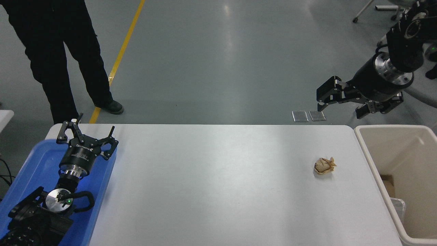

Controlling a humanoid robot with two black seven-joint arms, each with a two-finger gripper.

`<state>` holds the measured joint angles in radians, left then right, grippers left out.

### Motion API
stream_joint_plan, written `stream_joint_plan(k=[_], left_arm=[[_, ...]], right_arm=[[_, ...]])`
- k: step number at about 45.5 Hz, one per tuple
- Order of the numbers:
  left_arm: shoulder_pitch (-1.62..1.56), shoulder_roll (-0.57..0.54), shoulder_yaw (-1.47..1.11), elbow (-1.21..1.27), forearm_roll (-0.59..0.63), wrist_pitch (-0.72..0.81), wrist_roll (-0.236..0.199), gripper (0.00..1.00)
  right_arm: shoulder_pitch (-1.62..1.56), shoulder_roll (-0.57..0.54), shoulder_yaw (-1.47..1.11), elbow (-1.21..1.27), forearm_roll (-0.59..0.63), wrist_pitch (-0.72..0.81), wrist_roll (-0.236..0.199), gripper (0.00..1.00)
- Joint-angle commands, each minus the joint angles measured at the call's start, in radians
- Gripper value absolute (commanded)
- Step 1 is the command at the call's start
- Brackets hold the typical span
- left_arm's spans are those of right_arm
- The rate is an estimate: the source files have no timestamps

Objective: Pick up foil plate and place in dustbin

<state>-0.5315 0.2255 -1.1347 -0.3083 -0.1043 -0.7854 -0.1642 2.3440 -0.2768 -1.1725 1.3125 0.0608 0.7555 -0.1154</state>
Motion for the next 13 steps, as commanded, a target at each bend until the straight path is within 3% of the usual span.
stream_joint_plan(k=[1,13], left_arm=[[0.001,0.0,0.0,0.0,0.0,0.0,0.0,0.99],[0.001,0.0,-0.002,0.0,-0.002,0.0,0.0,0.99]], right_arm=[[0.063,0.074,0.008,0.002,0.047,0.03,-0.001,1.0],[0.054,0.099,-0.091,-0.001,0.048,0.03,-0.001,1.0]])
